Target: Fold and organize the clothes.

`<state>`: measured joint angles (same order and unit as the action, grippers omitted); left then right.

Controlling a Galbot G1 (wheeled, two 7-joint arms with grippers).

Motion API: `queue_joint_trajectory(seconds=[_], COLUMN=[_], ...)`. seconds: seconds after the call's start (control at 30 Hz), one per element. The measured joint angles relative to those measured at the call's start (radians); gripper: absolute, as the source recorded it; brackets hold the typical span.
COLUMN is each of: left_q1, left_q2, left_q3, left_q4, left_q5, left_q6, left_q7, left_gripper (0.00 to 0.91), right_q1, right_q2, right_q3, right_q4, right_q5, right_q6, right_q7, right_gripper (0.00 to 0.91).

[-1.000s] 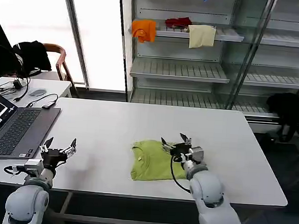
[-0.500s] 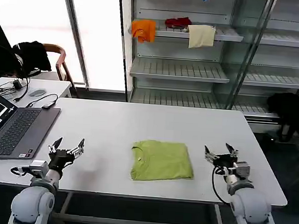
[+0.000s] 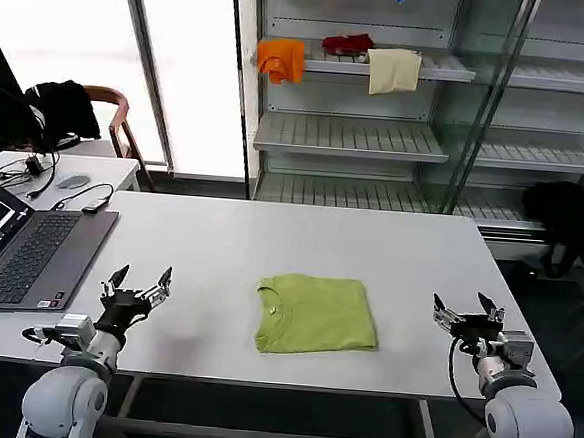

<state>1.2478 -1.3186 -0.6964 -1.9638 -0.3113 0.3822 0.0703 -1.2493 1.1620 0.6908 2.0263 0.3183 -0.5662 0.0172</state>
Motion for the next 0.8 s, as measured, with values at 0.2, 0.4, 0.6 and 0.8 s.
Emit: queue_joint_trajectory(seconds=[0.2, 0.4, 0.6, 0.8], left_q1=[0.011, 0.022, 0.027, 0.020], left_q2=[-0.008, -0.019, -0.030, -0.033], left_q3=[0.012, 0.028, 0.051, 0.072], left_q4=[-0.006, -0.008, -0.012, -0.004], left_q5=[-0.003, -0.009, -0.008, -0.006], left_q6=[-0.012, -0.032, -0.062, -0.075], left_q7=[0.004, -0.002, -0.012, -0.028], left_gripper=[0.907, 0.907, 0.907, 0.907], right_q1=[-0.015, -0.017, -0.010, -0.007], right_q2=[-0.015, -0.025, -0.038, -0.046], right_q3=[0.022, 0.038, 0.040, 0.040], right_q4=[-0.021, -0.042, -0.052, -0.063], right_q5=[0.016, 0.038, 0.059, 0.082], right_q6=[0.034, 0.077, 0.100, 0.110], right_q7=[-0.040, -0.070, -0.084, -0.092], right_gripper=[0.907, 0.907, 0.907, 0.907])
